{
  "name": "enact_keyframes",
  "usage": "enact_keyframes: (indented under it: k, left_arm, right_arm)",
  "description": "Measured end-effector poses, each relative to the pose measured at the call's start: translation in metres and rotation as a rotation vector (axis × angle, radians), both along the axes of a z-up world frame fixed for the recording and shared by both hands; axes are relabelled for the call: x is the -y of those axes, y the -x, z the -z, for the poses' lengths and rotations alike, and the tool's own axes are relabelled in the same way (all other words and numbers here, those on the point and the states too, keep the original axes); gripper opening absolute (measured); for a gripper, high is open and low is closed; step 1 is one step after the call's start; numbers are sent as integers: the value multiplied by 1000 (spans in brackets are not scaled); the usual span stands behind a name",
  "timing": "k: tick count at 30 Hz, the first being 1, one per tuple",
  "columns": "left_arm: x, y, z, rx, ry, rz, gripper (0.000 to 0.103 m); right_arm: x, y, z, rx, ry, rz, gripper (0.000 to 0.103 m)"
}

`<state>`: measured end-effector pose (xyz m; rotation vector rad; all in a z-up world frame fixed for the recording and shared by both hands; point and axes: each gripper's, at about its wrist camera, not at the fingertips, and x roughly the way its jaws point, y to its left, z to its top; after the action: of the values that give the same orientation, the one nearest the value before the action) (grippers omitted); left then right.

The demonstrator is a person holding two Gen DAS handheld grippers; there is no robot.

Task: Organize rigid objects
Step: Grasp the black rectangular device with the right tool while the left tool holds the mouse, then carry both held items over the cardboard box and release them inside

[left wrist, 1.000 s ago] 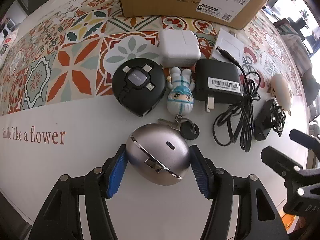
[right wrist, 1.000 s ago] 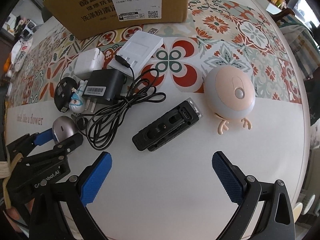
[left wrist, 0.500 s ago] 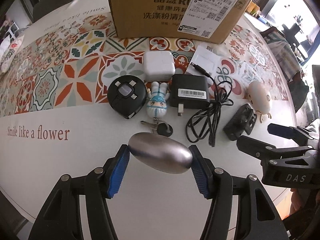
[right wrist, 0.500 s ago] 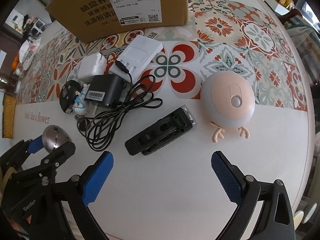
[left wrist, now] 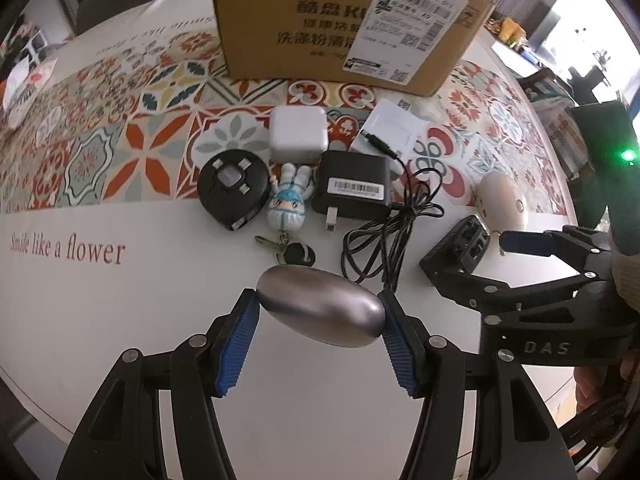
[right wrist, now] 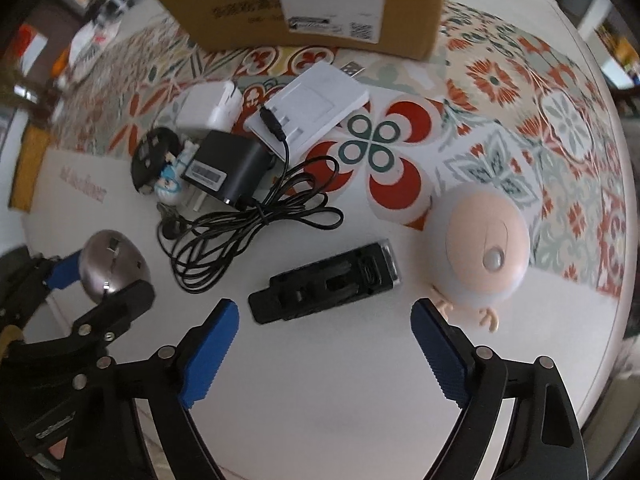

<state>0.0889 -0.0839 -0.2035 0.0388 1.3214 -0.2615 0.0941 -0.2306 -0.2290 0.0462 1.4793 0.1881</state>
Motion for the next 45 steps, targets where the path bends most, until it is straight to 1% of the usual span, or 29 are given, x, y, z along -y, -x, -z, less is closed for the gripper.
enact_keyframes:
  k: [6, 9, 12, 13, 15, 20, 30, 37, 39, 43, 45]
  left_arm:
    - [-6, -2, 7, -14, -17, -43, 60]
    - [-7, -3, 8, -16, -22, -50, 60]
    - [-8, -3, 8, -14, -24, -50, 60]
    - [-8, -4, 8, -14, -26, -50, 60]
    - [-8, -4, 6, -9, -27, -46, 60]
    - [-7, -6, -1, 13, -25, -26, 60]
    - [-6, -9, -31, 90, -20, 35, 60]
    - [-5, -20, -63, 167, 3, 70, 60]
    - [-5, -23, -71, 189, 4, 74, 60]
    - [-3, -29, -85, 229, 7, 85, 60]
    - [-3, -32, -93, 244, 22, 92, 60]
  right_arm:
    - [-15, -12, 15, -24, 53, -77, 86]
    - [-19, -14, 22, -26, 69, -89, 84]
    - [-22, -15, 23, -7, 88, -85, 80]
    - [-24, -15, 22, 3, 95, -84, 77]
    - [-26, -15, 23, 6, 104, -81, 76]
    - [-21, -13, 21, 0, 65, -27, 76]
    - [-11, -3, -20, 73, 26, 72, 76]
    - [-8, -4, -56, 152, 6, 136, 76]
    - [-3, 2, -67, 178, 0, 150, 76]
    - [-1, -5, -87, 238, 8, 182, 76]
    - [-2, -9, -94, 262, 5, 199, 76]
